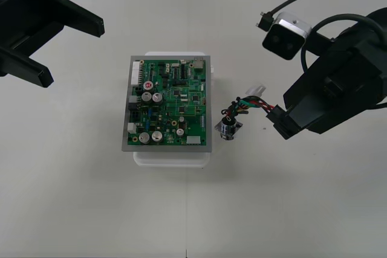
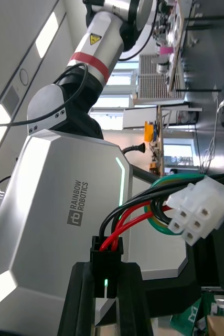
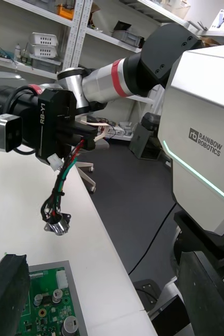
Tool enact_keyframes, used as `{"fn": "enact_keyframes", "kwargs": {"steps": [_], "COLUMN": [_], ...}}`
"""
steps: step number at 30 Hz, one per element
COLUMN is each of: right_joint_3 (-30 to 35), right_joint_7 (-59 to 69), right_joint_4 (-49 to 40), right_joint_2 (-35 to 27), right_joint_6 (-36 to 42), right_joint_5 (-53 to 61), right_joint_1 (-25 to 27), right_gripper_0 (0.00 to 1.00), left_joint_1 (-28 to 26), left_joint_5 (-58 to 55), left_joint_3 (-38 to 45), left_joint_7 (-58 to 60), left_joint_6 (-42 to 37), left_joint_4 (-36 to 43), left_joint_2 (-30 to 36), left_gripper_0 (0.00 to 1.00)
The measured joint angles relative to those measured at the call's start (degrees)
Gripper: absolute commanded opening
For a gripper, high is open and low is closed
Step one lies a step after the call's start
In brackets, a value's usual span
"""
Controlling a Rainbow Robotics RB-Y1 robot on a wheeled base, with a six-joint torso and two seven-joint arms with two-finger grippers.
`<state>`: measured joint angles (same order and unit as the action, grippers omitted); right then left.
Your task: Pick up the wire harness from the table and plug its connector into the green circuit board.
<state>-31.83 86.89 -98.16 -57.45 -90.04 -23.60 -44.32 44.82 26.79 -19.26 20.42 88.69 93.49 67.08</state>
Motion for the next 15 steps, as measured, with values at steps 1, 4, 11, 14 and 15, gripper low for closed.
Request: {"fn": "enact_keyframes", "kwargs": {"steps": [1, 4, 11, 14, 15], "right_joint_3": [-0.9, -2.5, -4.3, -5.7, -6.1], "right_joint_7": [0.0, 0.0, 0.0, 0.0, 0.0], "right_joint_4": [0.2, 0.9, 2.8, 4.4, 5.0], "right_joint_2": [0.0, 0.0, 0.9, 1.8, 2.2], "right_joint_6": [0.0, 0.0, 0.0, 0.0, 0.0], "right_joint_5": [0.1, 0.1, 0.1, 0.1, 0.1], "right_joint_1": [-0.7, -2.5, -5.5, -7.3, -8.0], "right_gripper_0": [0.0, 0.0, 0.0, 0.0, 0.0], "left_joint_1": [0.0, 0.0, 0.0, 0.0, 0.0], "left_joint_5": [-0.2, -0.4, -0.4, -0.4, -0.4], "left_joint_3": [0.0, 0.0, 0.0, 0.0, 0.0], "left_joint_7": [0.0, 0.0, -0.1, -0.1, -0.2], "left_joint_6": [0.0, 0.0, 0.0, 0.0, 0.0], "left_joint_4": [0.0, 0.0, 0.1, 0.1, 0.1], "left_joint_2": [0.0, 0.0, 0.0, 0.0, 0.0], "left_gripper_0": [0.82, 0.83, 0.82, 0.83, 0.83]}}
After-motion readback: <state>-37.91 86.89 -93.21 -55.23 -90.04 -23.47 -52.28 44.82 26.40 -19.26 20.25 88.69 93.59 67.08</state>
